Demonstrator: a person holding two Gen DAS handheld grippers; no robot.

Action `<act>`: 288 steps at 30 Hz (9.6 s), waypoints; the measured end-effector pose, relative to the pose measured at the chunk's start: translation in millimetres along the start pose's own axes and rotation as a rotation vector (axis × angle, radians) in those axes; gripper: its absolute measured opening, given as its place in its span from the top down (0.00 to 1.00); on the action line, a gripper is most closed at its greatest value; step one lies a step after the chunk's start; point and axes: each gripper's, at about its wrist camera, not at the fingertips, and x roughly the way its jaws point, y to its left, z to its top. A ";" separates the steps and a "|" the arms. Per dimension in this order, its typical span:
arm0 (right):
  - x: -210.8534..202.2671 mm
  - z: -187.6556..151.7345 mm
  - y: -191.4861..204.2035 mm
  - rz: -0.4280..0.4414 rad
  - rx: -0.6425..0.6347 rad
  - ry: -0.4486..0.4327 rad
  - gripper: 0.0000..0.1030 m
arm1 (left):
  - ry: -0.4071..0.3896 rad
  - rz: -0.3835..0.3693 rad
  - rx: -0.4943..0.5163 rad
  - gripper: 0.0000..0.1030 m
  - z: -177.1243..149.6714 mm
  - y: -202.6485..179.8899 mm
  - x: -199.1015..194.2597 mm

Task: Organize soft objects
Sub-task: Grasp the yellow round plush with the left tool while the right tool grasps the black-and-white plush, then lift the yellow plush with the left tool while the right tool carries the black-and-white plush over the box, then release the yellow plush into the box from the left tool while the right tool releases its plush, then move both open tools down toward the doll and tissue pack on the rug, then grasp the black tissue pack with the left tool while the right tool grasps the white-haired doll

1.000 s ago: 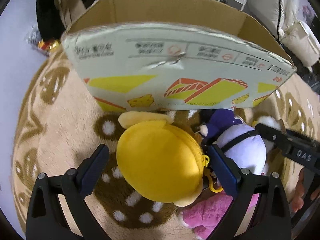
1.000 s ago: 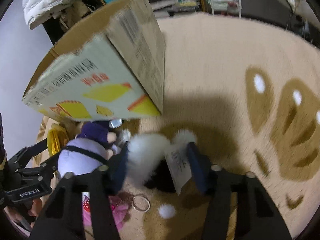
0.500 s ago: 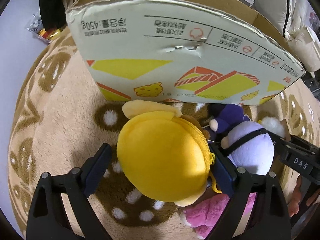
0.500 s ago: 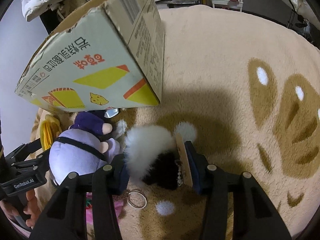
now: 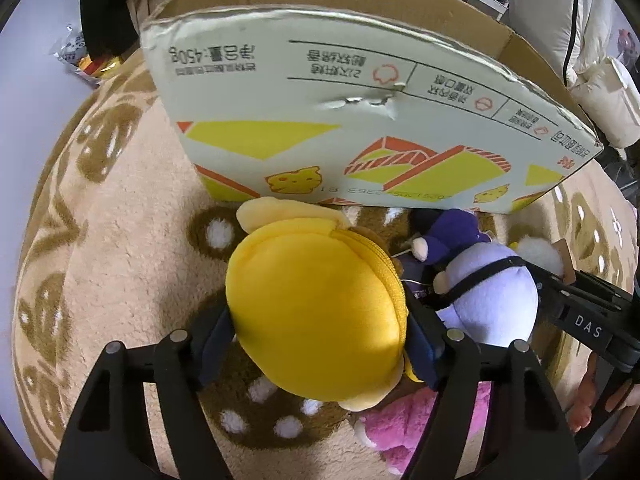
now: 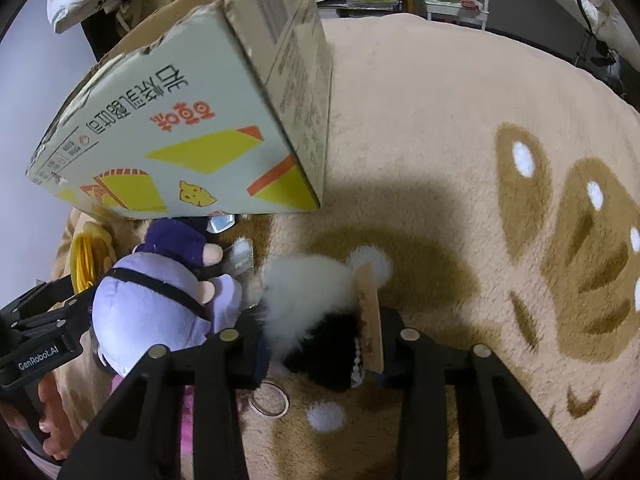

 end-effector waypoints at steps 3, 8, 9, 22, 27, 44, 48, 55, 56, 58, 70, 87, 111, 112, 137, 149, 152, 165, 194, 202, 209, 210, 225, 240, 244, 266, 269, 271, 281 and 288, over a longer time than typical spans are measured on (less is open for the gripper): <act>-1.8 -0.9 6.3 -0.015 -0.021 -0.005 0.63 | -0.001 -0.001 -0.017 0.31 -0.5 3.8 -2.1; -5.9 -6.7 9.8 -0.038 -0.040 -0.017 0.64 | -0.037 0.037 -0.033 0.34 -1.6 9.1 -11.1; -6.6 -7.8 10.3 -0.035 -0.035 -0.020 0.64 | -0.050 0.042 -0.034 0.34 -1.9 9.6 -13.9; -70.6 -18.3 9.9 0.061 -0.043 -0.213 0.64 | -0.191 0.052 -0.044 0.34 -9.3 8.8 -60.3; -98.6 -19.7 17.8 0.103 -0.071 -0.308 0.64 | -0.258 0.063 -0.045 0.34 -12.7 10.9 -80.3; -156.0 -16.1 34.9 0.140 -0.155 -0.603 0.64 | -0.630 0.135 -0.028 0.33 -16.9 4.2 -152.9; -165.6 -12.6 37.8 0.115 -0.170 -0.678 0.64 | -0.695 0.136 0.000 0.33 -14.6 -1.1 -164.0; -174.8 0.5 45.0 0.100 -0.205 -0.747 0.64 | -0.751 0.127 0.041 0.33 -1.5 -9.4 -164.3; -175.0 0.1 45.5 0.099 -0.200 -0.749 0.64 | -0.758 0.132 0.048 0.33 0.1 -10.8 -163.8; -174.4 1.8 45.4 0.101 -0.202 -0.748 0.64 | -0.769 0.131 0.058 0.33 4.8 -12.6 -162.8; -164.0 26.0 44.0 0.084 -0.225 -0.737 0.63 | -0.765 0.132 0.106 0.32 36.5 -22.0 -145.5; -125.6 40.8 30.5 0.082 -0.229 -0.649 0.63 | -0.684 0.125 0.105 0.30 48.0 -20.5 -113.3; -108.3 50.1 32.2 0.095 -0.229 -0.608 0.63 | -0.640 0.121 0.096 0.26 54.9 -16.1 -100.9; -107.0 50.0 32.0 0.098 -0.228 -0.606 0.63 | -0.638 0.120 0.093 0.26 55.2 -15.5 -100.5; -105.4 52.8 30.8 0.135 -0.187 -0.608 0.40 | -0.591 0.127 0.052 0.12 54.3 -2.3 -98.0; -137.0 27.6 29.4 0.140 -0.169 -0.645 0.12 | -0.584 0.132 0.027 0.05 27.3 11.7 -124.7; -143.7 17.7 31.2 0.137 -0.170 -0.642 0.03 | -0.570 0.131 0.025 0.05 17.5 13.7 -131.7; -167.0 -21.5 39.3 0.116 -0.183 -0.626 0.00 | -0.504 0.153 0.065 0.05 -18.3 3.6 -153.3; -107.7 -34.0 52.1 0.083 -0.247 -0.380 0.00 | -0.229 -0.025 -0.101 0.05 -15.4 33.3 -94.4; -77.3 -32.9 61.7 0.053 -0.290 -0.317 0.00 | -0.189 -0.037 -0.140 0.05 -0.8 44.9 -75.8; -58.5 -29.5 67.6 0.065 -0.309 -0.281 0.00 | -0.141 -0.048 -0.130 0.05 3.9 42.0 -53.4; -55.7 -29.6 68.6 0.065 -0.316 -0.275 0.00 | -0.134 -0.054 -0.128 0.05 4.0 41.2 -50.9; -27.3 -34.8 83.4 0.053 -0.411 -0.159 0.31 | -0.045 -0.045 -0.019 0.05 0.6 11.5 -16.9; -48.1 -30.5 80.3 -0.031 -0.489 -0.178 0.33 | 0.008 -0.113 -0.017 0.05 3.8 4.2 0.8; -47.6 -35.2 76.7 -0.038 -0.500 -0.152 0.33 | 0.018 -0.126 -0.002 0.05 7.1 -2.0 6.0; -41.5 -39.0 55.5 -0.031 -0.398 -0.112 0.33 | 0.024 -0.008 0.004 0.05 30.1 -24.6 33.6; -41.4 -39.2 55.4 -0.030 -0.393 -0.110 0.32 | 0.033 -0.003 0.014 0.05 31.7 -25.8 34.9; -41.8 -39.0 55.1 -0.028 -0.389 -0.108 0.32 | 0.040 -0.009 0.014 0.05 28.9 -36.3 34.0; -41.4 -39.7 57.4 -0.031 -0.386 -0.108 0.32 | 0.056 0.011 0.053 0.06 28.5 -56.3 37.0; -42.4 -46.3 66.5 -0.074 -0.423 -0.122 0.32 | 0.076 0.017 0.050 0.08 21.4 -67.1 41.3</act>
